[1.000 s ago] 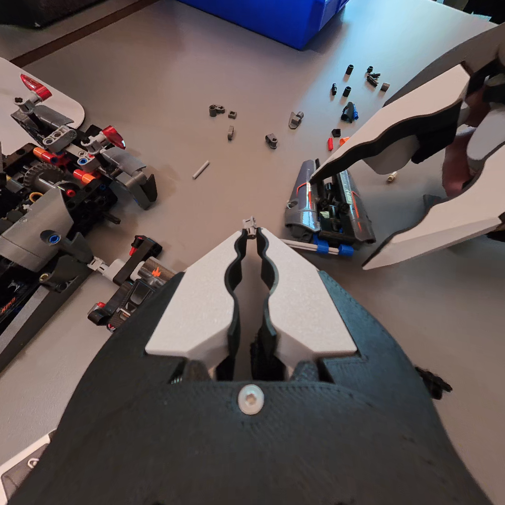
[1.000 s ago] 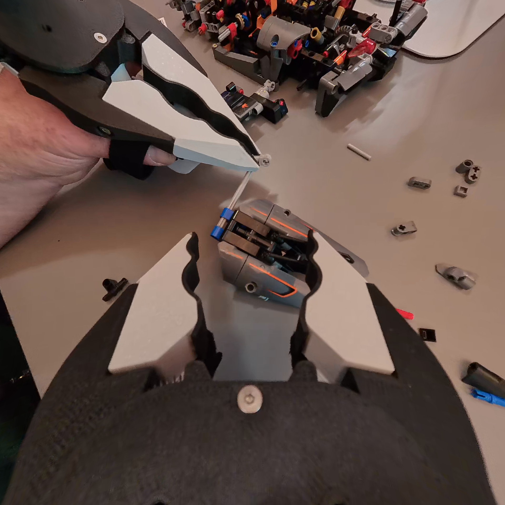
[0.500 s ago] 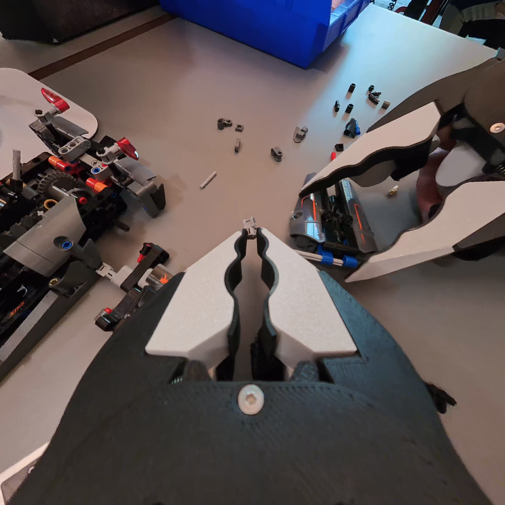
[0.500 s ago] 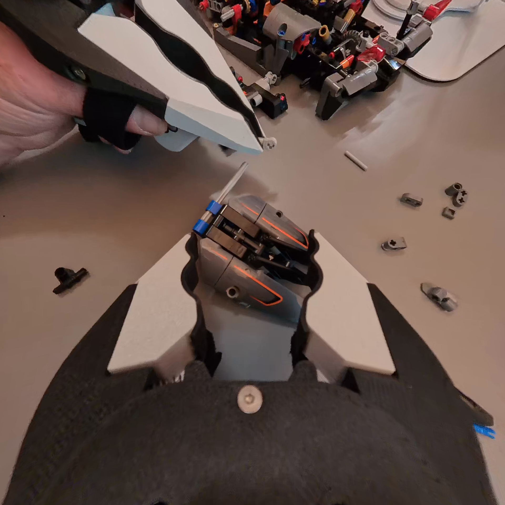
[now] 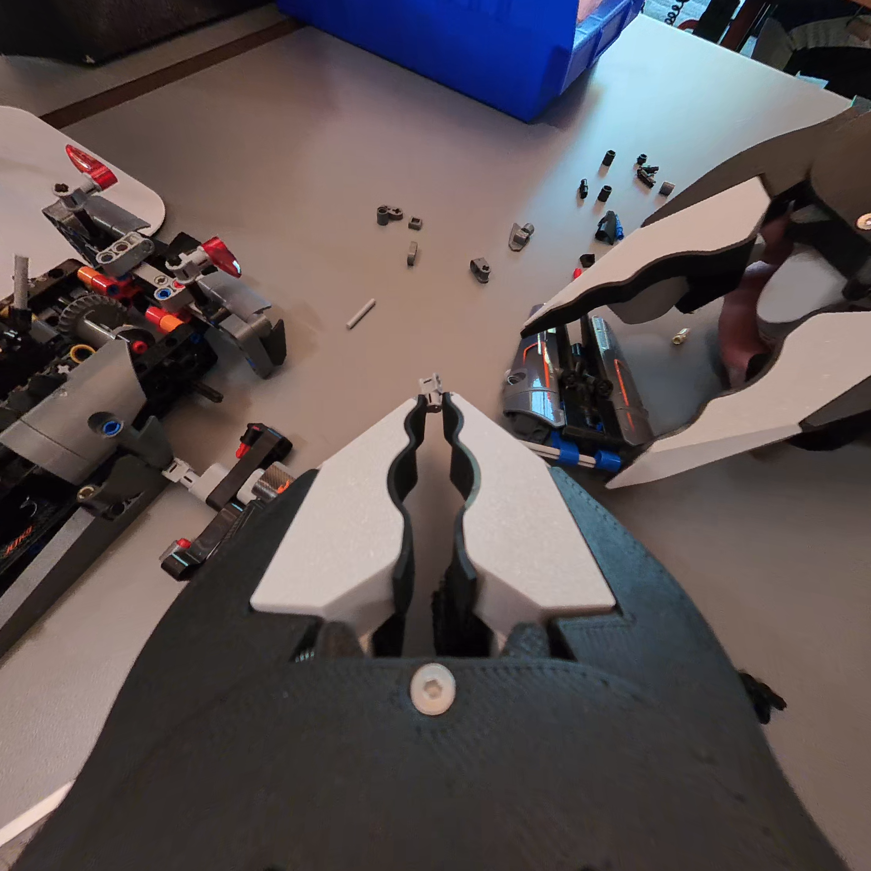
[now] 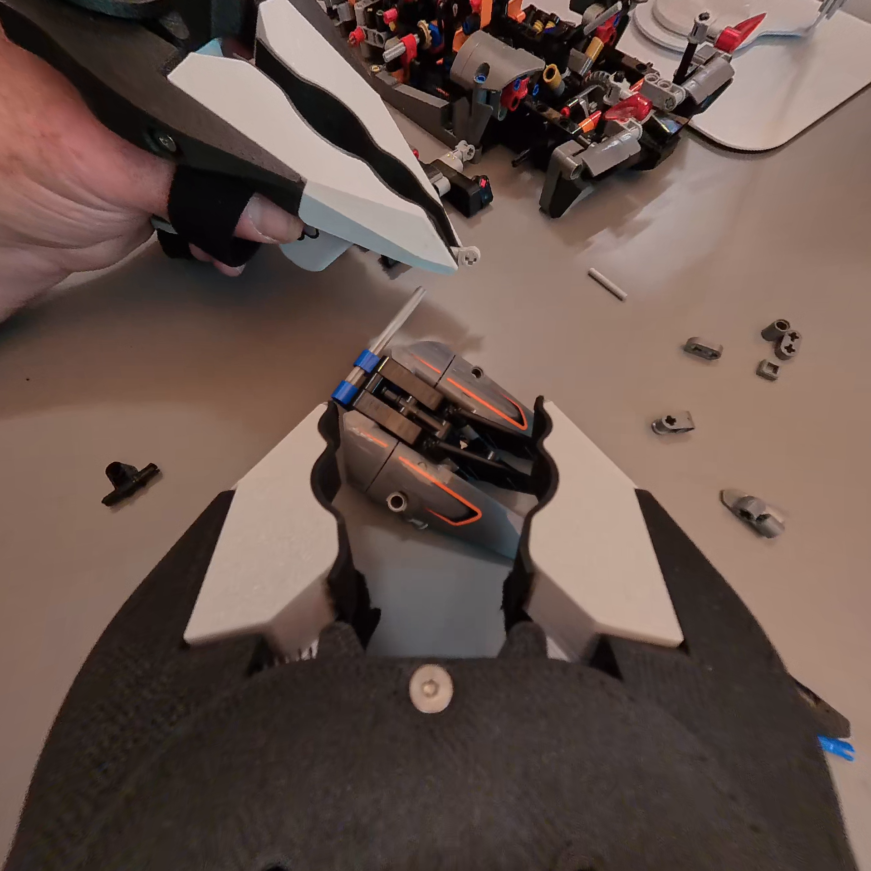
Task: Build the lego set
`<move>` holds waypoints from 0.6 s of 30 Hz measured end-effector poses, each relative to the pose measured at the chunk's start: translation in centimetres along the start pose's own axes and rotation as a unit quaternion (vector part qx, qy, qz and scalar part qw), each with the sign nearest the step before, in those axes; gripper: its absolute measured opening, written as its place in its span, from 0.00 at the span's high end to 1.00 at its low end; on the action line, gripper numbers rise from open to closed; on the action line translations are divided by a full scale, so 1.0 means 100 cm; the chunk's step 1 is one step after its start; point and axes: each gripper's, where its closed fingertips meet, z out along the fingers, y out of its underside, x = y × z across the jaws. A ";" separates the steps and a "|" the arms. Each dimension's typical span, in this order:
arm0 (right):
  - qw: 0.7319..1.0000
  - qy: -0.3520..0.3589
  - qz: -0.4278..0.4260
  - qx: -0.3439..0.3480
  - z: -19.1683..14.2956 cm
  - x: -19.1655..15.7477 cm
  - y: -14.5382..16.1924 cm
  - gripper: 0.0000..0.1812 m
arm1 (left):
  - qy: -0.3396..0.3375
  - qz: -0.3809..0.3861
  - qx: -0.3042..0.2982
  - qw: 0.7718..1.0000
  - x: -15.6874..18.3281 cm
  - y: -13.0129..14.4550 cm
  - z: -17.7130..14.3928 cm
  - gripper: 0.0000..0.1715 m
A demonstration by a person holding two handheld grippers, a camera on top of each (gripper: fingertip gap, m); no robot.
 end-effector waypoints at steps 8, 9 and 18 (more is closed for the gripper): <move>1.000 0.000 -0.003 0.005 -0.001 -0.001 -0.001 0.55 | 0.000 0.002 -0.002 1.000 0.000 0.000 0.001 0.97; 1.000 0.000 -0.003 0.004 -0.001 -0.001 -0.001 0.55 | 0.000 0.001 -0.002 1.000 0.000 0.000 0.001 0.97; 1.000 0.002 -0.010 0.029 -0.007 -0.001 -0.006 0.56 | 0.001 -0.003 0.001 1.000 -0.001 -0.001 0.001 0.97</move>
